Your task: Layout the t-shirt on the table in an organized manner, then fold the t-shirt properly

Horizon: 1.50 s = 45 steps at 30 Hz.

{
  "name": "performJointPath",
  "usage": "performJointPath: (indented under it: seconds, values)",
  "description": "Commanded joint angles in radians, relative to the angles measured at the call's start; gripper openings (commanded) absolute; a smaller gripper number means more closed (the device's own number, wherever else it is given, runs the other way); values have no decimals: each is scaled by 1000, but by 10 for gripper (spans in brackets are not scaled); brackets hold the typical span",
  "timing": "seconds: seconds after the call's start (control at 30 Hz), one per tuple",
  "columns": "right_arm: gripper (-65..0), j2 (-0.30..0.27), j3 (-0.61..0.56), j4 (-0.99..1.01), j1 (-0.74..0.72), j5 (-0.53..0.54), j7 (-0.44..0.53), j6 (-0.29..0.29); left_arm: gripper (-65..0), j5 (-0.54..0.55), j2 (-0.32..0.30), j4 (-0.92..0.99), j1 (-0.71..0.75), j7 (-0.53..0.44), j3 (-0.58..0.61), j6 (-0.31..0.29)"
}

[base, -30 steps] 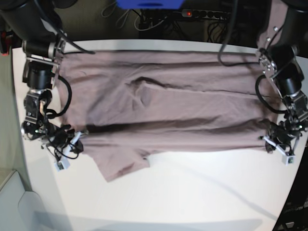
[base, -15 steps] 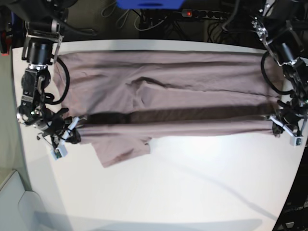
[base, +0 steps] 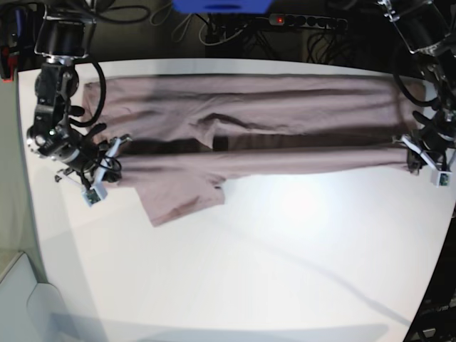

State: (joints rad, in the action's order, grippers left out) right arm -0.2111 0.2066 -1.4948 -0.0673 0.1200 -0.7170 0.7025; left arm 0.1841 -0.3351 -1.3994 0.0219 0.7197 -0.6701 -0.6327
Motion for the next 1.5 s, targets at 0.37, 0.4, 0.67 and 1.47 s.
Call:
performJointPath:
  seconds: [0.37,0.4,0.67,1.47]
  values:
    - [-650,0,7,-16,-6,11,35,-4,-648,1,-22,-45,68,-16,-6,3]
    - [-650,0,7,-16,-6,11,35,-4,-648,-1,-23,-45,77,-16,-6,3]
    - [-650,0,6,-27,-6,11,27,-4,-648,-2,-19,2,88,-18,-3,3]
    - [-650,16,7,-57,94,8,-45,-4,-648,-2,0,39,88,-19,-3,1]
